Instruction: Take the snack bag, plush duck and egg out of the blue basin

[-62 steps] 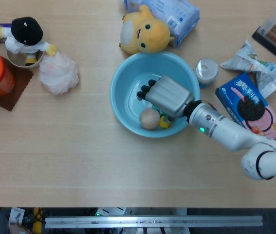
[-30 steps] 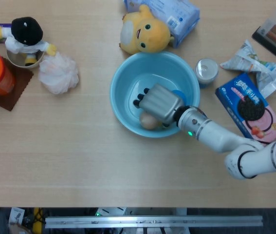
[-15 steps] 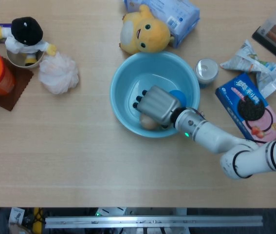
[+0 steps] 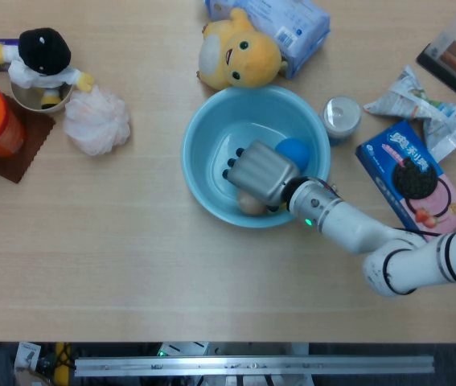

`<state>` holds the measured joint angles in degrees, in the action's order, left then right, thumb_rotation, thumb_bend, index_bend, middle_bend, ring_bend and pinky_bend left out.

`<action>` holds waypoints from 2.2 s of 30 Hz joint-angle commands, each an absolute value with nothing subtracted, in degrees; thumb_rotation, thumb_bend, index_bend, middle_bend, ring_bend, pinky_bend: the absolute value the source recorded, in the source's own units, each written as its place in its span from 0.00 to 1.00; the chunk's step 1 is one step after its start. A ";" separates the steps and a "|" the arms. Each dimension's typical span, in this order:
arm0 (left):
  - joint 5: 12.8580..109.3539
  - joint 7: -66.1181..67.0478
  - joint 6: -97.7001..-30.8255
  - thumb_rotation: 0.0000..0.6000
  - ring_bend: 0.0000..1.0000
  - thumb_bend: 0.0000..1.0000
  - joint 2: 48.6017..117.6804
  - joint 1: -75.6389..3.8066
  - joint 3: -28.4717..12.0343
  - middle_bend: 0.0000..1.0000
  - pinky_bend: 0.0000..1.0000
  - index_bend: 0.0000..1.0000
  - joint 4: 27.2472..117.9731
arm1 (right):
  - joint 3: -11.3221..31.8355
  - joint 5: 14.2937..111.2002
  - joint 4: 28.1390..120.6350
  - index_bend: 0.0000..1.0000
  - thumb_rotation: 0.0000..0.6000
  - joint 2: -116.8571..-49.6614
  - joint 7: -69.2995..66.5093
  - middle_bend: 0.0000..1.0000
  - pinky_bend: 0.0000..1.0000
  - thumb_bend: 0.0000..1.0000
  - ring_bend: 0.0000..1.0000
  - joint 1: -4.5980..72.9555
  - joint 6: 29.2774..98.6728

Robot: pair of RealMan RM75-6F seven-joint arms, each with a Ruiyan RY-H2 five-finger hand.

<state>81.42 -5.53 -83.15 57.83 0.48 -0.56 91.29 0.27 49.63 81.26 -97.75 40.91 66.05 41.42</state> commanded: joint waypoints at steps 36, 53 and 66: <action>83.56 -4.63 -82.56 1.00 0.02 0.30 57.62 -0.89 -0.40 0.07 0.07 0.00 93.21 | -2.60 68.43 100.92 0.55 1.00 -67.30 24.99 0.43 0.60 0.08 0.37 48.72 56.14; 84.46 -4.48 -81.92 1.00 0.02 0.30 57.10 -1.46 0.22 0.07 0.07 0.00 94.18 | -2.22 69.88 92.54 0.55 1.00 -69.08 22.22 0.43 0.60 0.08 0.37 43.46 55.18; 84.41 -4.22 -81.55 1.00 0.02 0.30 57.14 -1.76 0.42 0.07 0.07 0.00 94.34 | 1.85 62.39 80.93 0.55 1.00 -75.48 28.37 0.43 0.60 0.08 0.37 44.62 52.16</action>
